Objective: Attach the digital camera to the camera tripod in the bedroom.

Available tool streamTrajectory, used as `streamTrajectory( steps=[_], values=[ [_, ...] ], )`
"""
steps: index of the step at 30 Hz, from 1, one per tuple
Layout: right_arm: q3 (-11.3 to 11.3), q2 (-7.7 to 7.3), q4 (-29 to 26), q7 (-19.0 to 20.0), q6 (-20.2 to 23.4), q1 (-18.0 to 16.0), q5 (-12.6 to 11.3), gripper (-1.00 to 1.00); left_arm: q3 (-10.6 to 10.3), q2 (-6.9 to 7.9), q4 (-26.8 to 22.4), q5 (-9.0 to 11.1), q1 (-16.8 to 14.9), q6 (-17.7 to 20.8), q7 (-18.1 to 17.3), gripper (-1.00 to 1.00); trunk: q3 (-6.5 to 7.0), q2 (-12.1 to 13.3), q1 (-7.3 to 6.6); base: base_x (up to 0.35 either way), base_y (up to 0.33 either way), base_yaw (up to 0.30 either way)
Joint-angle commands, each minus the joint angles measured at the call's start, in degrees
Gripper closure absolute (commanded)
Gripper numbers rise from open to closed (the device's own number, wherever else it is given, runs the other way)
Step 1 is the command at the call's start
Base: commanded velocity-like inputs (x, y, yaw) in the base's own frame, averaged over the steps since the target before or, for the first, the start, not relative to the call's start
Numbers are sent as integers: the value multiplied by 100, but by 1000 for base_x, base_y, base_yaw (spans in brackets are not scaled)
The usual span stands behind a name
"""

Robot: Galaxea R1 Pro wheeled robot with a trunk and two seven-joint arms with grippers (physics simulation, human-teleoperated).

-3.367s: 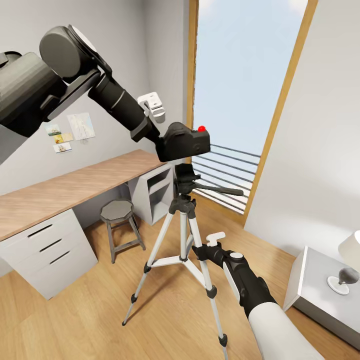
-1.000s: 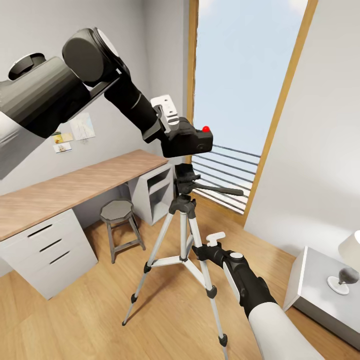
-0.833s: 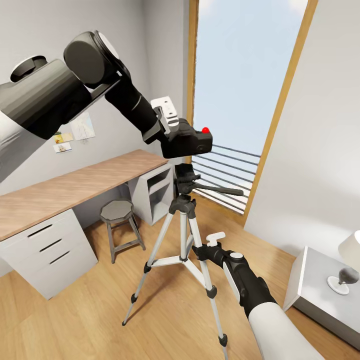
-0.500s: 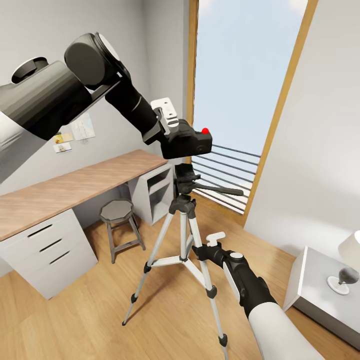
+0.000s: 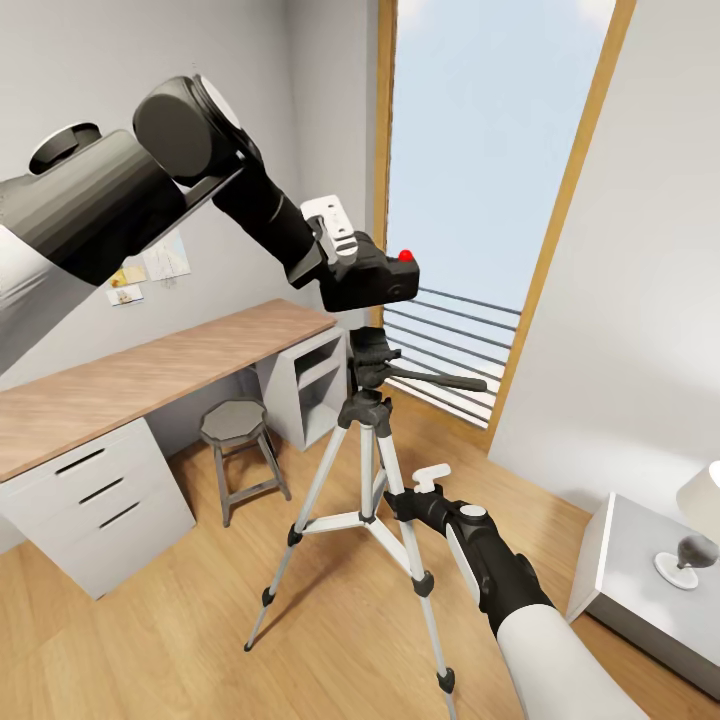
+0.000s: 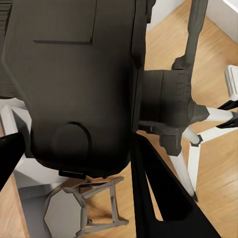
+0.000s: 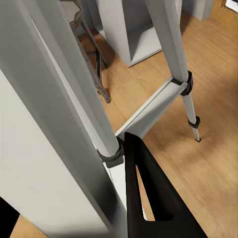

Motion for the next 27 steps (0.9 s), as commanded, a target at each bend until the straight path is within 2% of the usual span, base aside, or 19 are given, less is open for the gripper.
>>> streamTrajectory(
  steps=[1,13,17,27],
  values=[
    [2,2,76,26,25,-2,453,100,-16,8,-10,38,-11,27,46,100,-14,-10,5,0,0,0],
    [2,2,76,26,26,-2,453,100,-17,10,20,66,33,30,45,100,-14,-10,5,0,0,0],
    [2,2,76,26,26,-2,453,100,-10,15,32,78,271,25,27,100,-14,-10,5,0,0,0],
    [2,2,76,26,26,-2,453,100,-3,33,0,62,341,23,25,100,-14,-10,5,0,0,0]
  ],
)
